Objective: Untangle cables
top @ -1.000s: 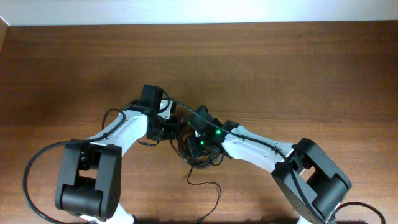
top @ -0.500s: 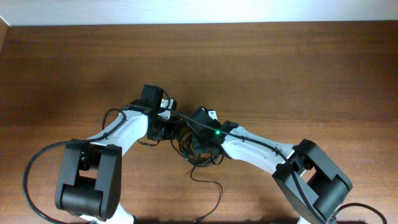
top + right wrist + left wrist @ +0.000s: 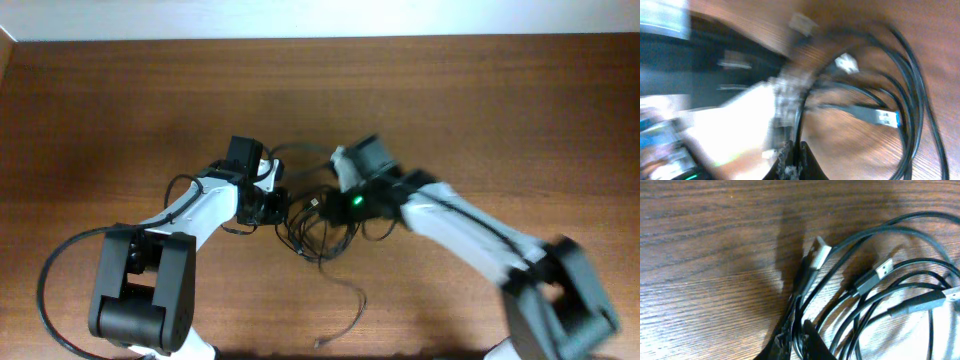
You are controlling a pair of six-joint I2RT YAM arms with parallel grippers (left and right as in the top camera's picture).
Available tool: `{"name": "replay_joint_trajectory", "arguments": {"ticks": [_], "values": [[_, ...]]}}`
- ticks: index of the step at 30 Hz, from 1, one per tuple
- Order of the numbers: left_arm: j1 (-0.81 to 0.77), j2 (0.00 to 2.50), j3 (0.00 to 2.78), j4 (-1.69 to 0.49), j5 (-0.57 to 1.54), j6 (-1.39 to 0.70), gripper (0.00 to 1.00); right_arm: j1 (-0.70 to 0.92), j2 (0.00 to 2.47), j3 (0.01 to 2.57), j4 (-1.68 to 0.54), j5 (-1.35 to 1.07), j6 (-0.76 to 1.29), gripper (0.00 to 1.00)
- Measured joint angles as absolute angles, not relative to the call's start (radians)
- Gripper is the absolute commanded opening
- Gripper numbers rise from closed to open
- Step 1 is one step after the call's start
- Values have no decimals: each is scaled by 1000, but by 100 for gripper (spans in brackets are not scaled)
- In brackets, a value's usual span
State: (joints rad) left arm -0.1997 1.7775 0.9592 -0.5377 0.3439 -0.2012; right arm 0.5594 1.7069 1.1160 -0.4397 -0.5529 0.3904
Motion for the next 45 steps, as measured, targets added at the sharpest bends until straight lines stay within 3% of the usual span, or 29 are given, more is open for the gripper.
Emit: {"name": "replay_joint_trajectory", "arguments": {"ticks": [7,17,25,27,30,31,35,38,39,40,41,42,45], "values": [[-200,1777,959,-537,344,-201,12,426,1554,1145,-434,-988,313,4],[-200,1777,959,-537,344,-201,13,229,1554,1145,-433,-1132,606,4],[-200,1777,959,-537,341,-201,15,-21,1555,1147,-548,-1190,585,4],[-200,1777,959,-536,341,-201,15,-96,1555,1146,-716,-1110,545,4],[-200,1777,959,-536,341,-201,16,-204,1556,1148,-893,-802,519,4],[-200,1777,959,-536,341,-201,17,-222,1556,1147,-976,-625,513,4],[-200,1777,959,-535,341,-201,25,-221,1556,1123,-1080,-323,503,7],[-200,1777,959,-535,341,-200,29,-221,1556,1110,-1093,-259,484,31],[-200,1777,959,-535,341,-199,30,-221,1557,1119,-1099,-263,469,44],[-200,1777,959,-535,341,-198,33,-221,1559,1168,-1125,-287,449,65],[-200,1777,959,-536,341,-198,39,-221,1561,1222,-1148,-311,435,71],[-200,1777,959,-535,340,-197,43,-221,1566,1306,-1210,-327,427,85],[-200,1776,959,-533,342,-195,44,-217,1554,1475,-1279,-369,400,87]]}}
